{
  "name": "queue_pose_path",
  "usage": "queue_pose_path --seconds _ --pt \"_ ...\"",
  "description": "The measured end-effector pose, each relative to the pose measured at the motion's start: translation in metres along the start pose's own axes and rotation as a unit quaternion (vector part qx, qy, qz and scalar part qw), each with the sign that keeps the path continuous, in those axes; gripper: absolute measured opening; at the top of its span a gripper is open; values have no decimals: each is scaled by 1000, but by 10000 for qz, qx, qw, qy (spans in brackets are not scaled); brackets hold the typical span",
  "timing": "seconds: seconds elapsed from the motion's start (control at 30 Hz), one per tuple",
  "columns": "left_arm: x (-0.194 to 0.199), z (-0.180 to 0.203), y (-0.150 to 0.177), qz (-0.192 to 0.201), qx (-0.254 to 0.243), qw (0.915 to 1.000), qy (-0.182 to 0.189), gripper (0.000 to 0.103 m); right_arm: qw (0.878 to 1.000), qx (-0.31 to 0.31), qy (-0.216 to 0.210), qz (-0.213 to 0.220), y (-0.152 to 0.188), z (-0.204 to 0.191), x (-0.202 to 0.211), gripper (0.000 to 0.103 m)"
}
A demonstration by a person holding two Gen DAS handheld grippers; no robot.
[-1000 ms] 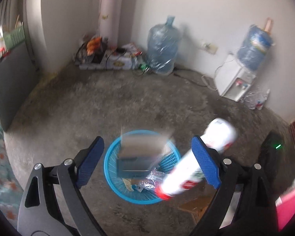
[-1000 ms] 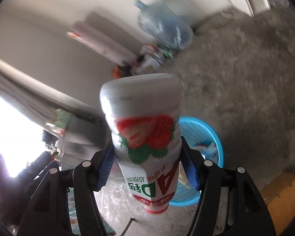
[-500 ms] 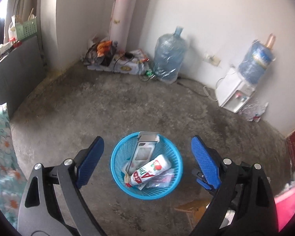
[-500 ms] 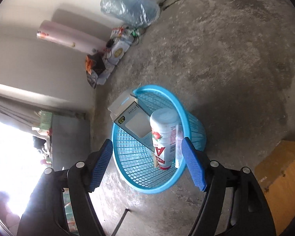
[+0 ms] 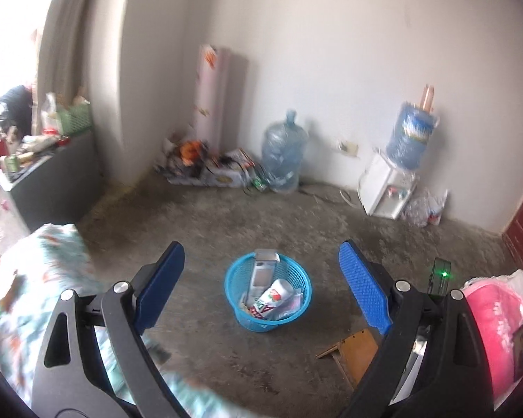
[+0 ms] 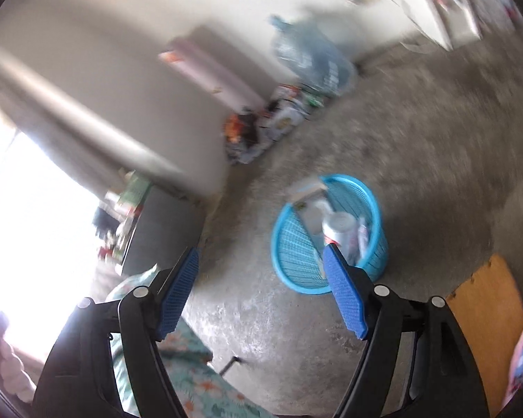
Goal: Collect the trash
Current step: 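Move both tools back over the snack bags on the bed, then close the left tool on the pink-and-blue snack bag while the right tool grasps the green bag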
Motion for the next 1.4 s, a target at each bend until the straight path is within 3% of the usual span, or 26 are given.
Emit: queue_pose_path --seconds 0.23,0.47,0.6,0.77,1.03,1.23,1.4 --pt "139 -35 16 704 377 9954 -527 86 9894 1210 -709 376 -6 -105 58 88" --pt "262 -93 60 1262 995 9770 -1402 86 9658 1799 -1822 -419 32 -192 71 88" --pt "324 -127 94 1528 1423 9575 -1988 86 9459 2125 -2283 -895 65 -231 76 88" --pt "396 -165 145 1777 2150 9231 -2647 86 9171 2328 -2866 -1500 116 -277 81 88" --pt "471 -206 233 1815 2917 8724 -3477 86 8740 2443 -3391 -2479 190 -327 82 88" --pt "497 -226 280 1728 3431 8490 -3628 86 8456 2492 -3630 -3019 226 -352 81 88" --pt "492 -227 316 1546 3865 8429 -3409 86 8213 2219 -3851 -3576 258 -375 72 88"
Point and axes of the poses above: each gripper's, at about its wrist camera, not at the fingertips, and x roughly against the way its jaws point, z to its right, y to its underside, the point moved 6 cm from there along -x, roughly the way its jaws point, and after that the axes turned 9 degrees about x, right-handed, at the moved point
